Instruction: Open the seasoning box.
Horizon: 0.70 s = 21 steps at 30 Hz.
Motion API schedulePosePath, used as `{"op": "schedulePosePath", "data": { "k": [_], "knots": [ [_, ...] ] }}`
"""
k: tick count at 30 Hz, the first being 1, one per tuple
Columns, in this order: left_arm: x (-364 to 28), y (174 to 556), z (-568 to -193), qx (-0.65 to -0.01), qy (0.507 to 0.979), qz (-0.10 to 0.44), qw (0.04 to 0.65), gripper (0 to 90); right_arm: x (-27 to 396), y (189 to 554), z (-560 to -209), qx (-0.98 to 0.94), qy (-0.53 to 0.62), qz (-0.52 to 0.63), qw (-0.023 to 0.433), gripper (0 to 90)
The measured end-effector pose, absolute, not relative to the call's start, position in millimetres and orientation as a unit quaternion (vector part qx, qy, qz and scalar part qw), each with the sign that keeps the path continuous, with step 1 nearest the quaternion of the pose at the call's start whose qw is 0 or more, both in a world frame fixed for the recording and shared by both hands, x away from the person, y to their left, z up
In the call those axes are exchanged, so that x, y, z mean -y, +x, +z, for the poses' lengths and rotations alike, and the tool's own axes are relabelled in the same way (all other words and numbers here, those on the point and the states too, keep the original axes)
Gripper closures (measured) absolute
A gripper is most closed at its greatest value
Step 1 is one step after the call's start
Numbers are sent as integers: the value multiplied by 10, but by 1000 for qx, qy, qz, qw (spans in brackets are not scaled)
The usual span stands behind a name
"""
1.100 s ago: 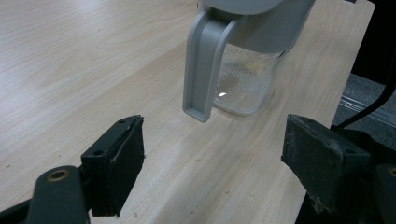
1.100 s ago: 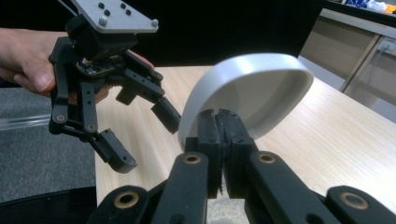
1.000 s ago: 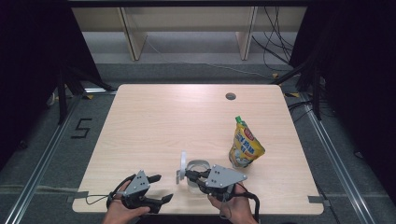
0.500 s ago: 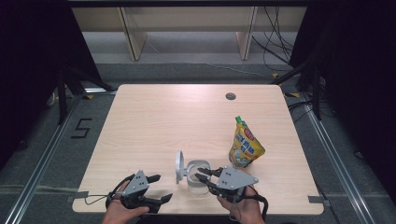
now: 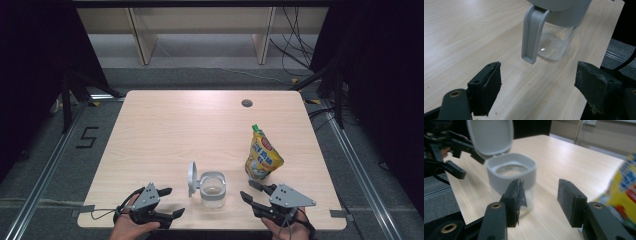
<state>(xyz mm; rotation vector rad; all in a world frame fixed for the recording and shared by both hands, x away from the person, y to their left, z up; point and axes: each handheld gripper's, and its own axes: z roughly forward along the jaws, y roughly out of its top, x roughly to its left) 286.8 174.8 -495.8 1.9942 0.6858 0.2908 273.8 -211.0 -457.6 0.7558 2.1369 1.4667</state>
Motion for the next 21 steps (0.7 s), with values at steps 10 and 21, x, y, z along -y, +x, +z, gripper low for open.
{"op": "schedulePosePath", "data": {
  "k": [10,21],
  "knots": [
    [-1745,2866,-4963,-286,824,119,475,205,2391,2773,-4696,-762,354,493,226,433],
    [-1732,2862,-4968,-291,818,111,484,205,2538,2885,-4772,-765,382,462,236,367]
  ]
}}
